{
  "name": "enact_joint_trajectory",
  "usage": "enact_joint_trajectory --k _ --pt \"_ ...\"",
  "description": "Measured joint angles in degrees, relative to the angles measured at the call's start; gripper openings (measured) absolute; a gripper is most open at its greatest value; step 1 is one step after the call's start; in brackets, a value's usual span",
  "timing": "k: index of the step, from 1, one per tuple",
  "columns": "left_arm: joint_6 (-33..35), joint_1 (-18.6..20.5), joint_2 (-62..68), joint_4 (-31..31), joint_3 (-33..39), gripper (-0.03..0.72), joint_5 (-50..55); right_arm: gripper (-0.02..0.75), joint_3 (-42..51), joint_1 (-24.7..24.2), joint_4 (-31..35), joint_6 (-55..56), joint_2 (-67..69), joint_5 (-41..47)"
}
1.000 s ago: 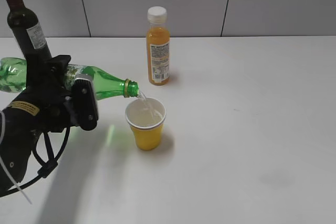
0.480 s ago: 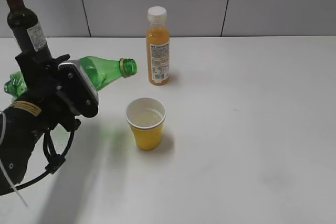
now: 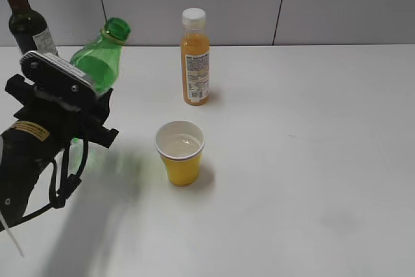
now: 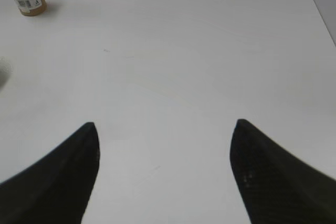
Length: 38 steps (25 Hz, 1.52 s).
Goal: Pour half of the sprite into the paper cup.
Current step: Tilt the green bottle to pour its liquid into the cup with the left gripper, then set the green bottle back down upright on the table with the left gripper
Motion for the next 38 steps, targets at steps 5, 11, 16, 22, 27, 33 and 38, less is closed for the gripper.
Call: enact_joint_trajectory --k 5,11,16,22,27,33,38 --pt "-10.25 3.79 0.0 1.54 0.0 0.459 0.0 0.582 0.0 0.0 0.0 0.0 0.0 0.0" --pt "-22.17 9.33 0.0 11.72 0.0 0.459 -0.05 0.583 0.0 0.0 0.0 0.0 0.0 0.0" --pt "-32.1 13.65 0.22 20.25 -0.08 0.459 -0.05 0.583 0.0 0.0 0.0 0.0 0.0 0.0" --pt "-37.46 17.44 3.32 21.96 -2.32 0.459 -0.19 0.582 0.0 0.0 0.0 0.0 0.0 0.0" --pt "-37.78 17.92 5.89 23.93 -6.25 0.458 -0.19 0.582 0.0 0.0 0.0 0.0 0.0 0.0" --pt "-37.9 18.04 10.17 24.24 -13.33 0.458 -0.25 0.582 0.0 0.0 0.0 0.0 0.0 0.0" --pt "-37.9 18.15 14.0 24.18 -19.7 0.458 -0.25 0.583 0.0 0.0 0.0 0.0 0.0 0.0"
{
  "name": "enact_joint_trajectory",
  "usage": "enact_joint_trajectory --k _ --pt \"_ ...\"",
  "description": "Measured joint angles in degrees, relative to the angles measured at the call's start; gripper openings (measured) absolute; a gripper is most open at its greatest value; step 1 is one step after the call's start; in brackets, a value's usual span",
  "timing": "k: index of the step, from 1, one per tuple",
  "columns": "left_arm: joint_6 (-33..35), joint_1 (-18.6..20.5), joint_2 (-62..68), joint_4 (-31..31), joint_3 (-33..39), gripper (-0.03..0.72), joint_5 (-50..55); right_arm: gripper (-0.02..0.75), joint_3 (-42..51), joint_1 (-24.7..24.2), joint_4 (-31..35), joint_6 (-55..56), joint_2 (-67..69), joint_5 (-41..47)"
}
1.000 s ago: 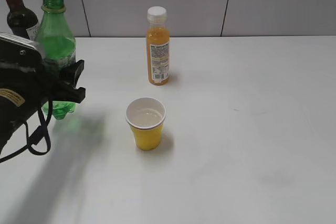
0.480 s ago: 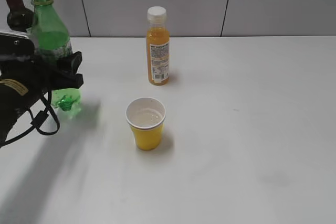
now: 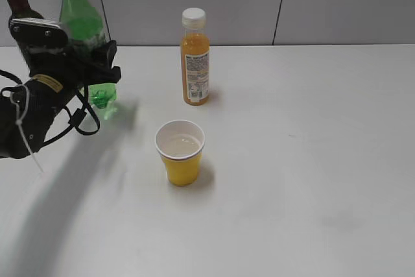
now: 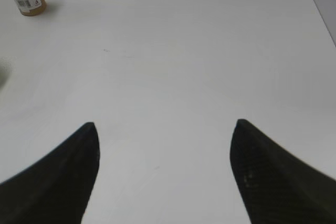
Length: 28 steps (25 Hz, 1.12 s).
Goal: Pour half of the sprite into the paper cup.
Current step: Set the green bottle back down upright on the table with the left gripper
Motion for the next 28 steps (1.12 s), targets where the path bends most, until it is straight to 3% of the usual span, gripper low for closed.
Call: enact_joint_trajectory --k 8,23,28 --pt "0.0 0.0 5.05 -0.19 -5.62 0.457 -0.01 0.582 0.0 0.0 0.0 0.0 0.0 0.0" --pt "0.0 0.0 6.65 -0.23 -5.83 0.457 -0.18 0.583 0.0 0.0 0.0 0.0 0.0 0.0" --pt "0.0 0.0 6.59 -0.35 -5.19 0.605 -1.29 0.583 0.0 0.0 0.0 0.0 0.0 0.0"
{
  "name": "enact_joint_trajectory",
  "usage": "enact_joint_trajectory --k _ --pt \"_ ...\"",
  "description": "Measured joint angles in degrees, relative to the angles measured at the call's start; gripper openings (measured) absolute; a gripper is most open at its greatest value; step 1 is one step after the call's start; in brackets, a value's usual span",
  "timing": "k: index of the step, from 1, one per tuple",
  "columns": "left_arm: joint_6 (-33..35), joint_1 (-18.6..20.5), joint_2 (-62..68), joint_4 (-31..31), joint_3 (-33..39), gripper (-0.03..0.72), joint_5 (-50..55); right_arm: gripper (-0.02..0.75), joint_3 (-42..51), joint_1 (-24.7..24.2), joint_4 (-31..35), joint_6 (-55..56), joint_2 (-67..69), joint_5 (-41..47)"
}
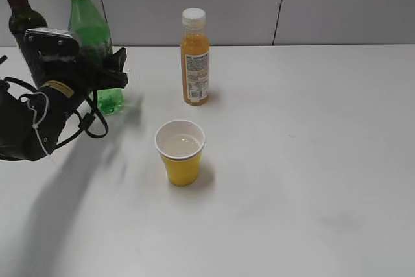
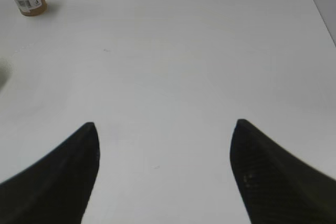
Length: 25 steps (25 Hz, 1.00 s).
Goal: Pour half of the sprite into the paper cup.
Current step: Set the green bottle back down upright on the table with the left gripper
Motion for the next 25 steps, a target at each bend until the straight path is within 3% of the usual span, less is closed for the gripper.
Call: enact_joint_trajectory --k 2,6,25 --pt "-0.06 0.0 -0.43 -0.13 1.14 0.653 -0.61 0.583 0.0 0.0 0.0 0.0 0.0 0.0" --pt "-0.06 0.06 -1.86 -0.4 3.7 0.676 -0.94 0.583 0.0 0.0 0.0 0.0 0.0 0.0" --pt "0.51 0.06 -14.37 -3.32 20.47 0.662 -1.12 0.583 0.0 0.0 0.0 0.0 0.0 0.0"
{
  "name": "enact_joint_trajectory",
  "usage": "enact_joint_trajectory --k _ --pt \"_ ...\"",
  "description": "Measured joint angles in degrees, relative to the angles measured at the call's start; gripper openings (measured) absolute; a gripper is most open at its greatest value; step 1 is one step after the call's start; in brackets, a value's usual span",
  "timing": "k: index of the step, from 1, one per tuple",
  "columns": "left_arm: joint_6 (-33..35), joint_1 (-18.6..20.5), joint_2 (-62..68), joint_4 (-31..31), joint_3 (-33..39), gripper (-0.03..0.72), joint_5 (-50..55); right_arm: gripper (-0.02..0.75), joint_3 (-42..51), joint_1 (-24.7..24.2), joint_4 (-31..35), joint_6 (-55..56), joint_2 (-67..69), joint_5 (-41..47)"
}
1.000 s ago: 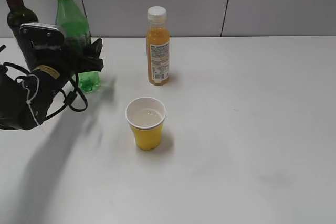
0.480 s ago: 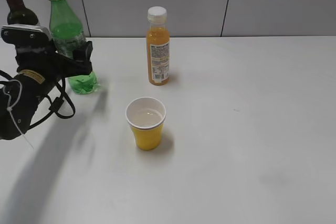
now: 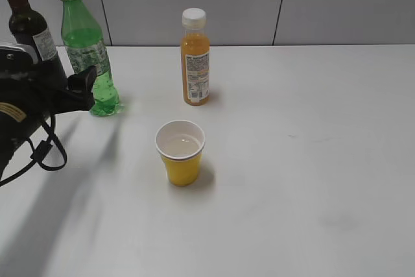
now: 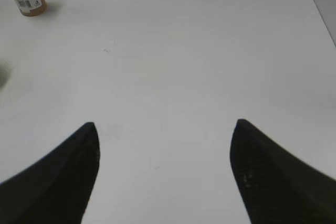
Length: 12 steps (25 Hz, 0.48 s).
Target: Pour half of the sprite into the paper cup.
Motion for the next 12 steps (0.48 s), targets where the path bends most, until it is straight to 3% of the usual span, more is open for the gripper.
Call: enact_joint_trajectory --k 5,12 --pt "3.57 0.0 -8.36 -3.6 2.71 0.643 2.34 0.583 0.0 0.0 0.0 0.0 0.0 0.0" --pt "9.62 0.0 -19.67 -7.29 2.96 0.631 20.87 0.583 0.0 0.0 0.0 0.0 0.0 0.0"
